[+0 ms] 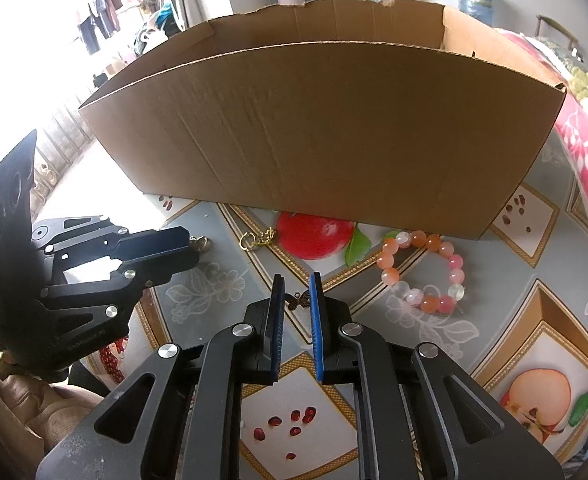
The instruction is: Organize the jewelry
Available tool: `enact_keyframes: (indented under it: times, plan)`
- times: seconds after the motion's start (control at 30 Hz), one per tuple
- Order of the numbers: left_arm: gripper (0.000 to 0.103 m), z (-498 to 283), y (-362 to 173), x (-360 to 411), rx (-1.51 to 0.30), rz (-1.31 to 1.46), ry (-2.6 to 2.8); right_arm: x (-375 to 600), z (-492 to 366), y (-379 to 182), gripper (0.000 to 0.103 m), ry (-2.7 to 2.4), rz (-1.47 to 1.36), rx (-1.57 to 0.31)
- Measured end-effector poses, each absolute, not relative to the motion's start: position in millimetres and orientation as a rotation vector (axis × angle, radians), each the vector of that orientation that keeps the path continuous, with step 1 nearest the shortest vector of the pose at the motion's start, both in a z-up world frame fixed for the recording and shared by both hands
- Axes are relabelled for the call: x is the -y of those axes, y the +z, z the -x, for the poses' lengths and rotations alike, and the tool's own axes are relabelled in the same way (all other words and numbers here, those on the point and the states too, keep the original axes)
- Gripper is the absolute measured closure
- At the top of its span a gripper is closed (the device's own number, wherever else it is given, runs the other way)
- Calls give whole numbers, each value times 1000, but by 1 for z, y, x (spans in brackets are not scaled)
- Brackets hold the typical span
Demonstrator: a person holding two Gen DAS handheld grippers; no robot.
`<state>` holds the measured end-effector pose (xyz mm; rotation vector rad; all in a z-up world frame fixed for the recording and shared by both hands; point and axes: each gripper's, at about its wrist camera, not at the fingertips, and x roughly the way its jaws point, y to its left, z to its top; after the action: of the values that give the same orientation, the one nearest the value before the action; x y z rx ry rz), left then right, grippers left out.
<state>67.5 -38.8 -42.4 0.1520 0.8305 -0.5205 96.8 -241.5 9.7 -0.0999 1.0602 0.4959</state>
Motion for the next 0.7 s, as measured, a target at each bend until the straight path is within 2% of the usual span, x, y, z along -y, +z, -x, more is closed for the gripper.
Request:
enact_keyframes:
  times: [0.7]
  plan:
    - [91,-49,-24,22,-801,-130,-501,249,-93,24,93,500,84,-1025]
